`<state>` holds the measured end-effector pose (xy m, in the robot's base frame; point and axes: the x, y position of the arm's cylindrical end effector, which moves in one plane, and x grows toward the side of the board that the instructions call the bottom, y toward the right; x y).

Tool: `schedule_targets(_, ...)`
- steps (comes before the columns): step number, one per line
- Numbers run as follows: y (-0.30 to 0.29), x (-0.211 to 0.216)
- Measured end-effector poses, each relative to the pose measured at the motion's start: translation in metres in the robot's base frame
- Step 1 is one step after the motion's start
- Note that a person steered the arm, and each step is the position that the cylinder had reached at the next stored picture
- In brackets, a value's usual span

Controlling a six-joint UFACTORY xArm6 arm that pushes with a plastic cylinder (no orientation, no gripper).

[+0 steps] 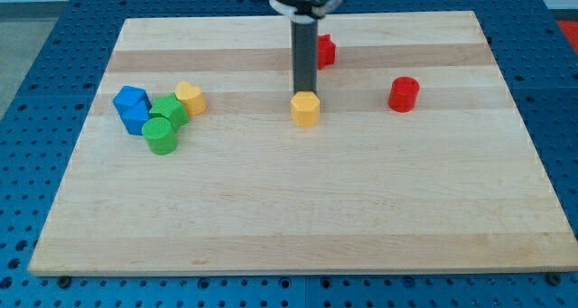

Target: Push the red star slightly to the top center of the board

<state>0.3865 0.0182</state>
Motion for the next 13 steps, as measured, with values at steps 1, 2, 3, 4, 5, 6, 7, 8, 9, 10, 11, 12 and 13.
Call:
schedule_targets(1, 0.036, -0.011)
schedule_targets(2, 0.031, -0.061)
schedule_targets(3, 0.023, -0.106)
schedule_targets(4, 0.018, -0.117)
schedule_targets(5, 0.006, -0.136)
schedule_targets(6, 0.009, -0.128)
schedule_targets(7, 0.058, -0.084)
schedule_targets(8, 0.104, -0.137)
schedule_targets(9, 0.093, -0.195)
schedule_targets(10, 0.09, -0.195)
schedule_targets(11, 0.045, -0.193)
schedule_targets(12, -0.016, -0.191)
schedule_targets(13, -0.023, -0.191)
